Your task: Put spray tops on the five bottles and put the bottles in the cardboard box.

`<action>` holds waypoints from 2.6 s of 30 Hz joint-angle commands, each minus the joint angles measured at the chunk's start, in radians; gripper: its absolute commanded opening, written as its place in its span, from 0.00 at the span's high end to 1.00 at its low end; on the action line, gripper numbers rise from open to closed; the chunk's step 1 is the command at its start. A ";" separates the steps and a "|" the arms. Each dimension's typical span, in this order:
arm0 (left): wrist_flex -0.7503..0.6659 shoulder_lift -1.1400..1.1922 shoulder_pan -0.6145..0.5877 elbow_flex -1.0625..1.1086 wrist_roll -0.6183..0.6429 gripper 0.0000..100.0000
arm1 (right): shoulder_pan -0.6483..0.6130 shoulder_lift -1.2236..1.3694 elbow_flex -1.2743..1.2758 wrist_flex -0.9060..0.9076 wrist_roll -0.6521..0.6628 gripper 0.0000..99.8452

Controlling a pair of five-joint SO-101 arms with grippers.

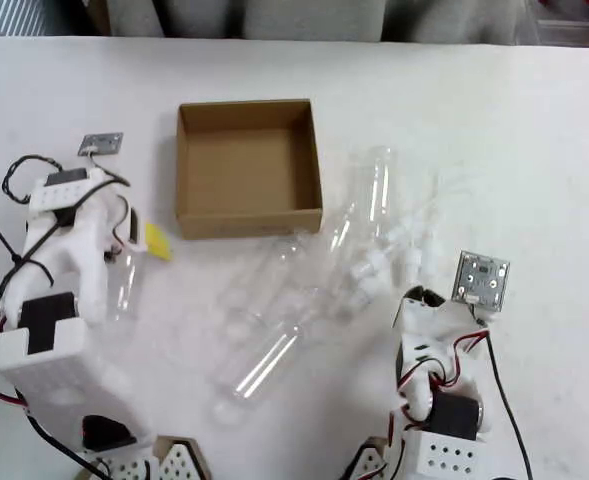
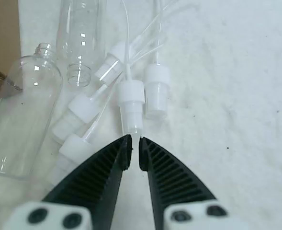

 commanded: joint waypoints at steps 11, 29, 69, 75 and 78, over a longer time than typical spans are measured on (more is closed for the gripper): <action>-0.152 -0.189 -0.004 0.127 0.002 0.66 | -0.001 -0.004 0.008 0.005 0.000 0.98; 0.003 0.010 0.025 -0.097 -0.081 0.66 | -0.001 -0.004 0.008 0.005 0.000 0.98; -0.046 0.033 -0.005 -0.104 0.009 0.90 | 0.294 -0.005 -0.025 -0.183 0.000 0.98; -0.046 0.035 -0.007 -0.104 0.008 0.90 | 0.251 -0.005 -0.031 -0.203 0.218 0.98; -0.046 0.035 -0.016 -0.104 0.008 0.90 | 0.120 -0.004 -0.032 -0.174 0.373 0.98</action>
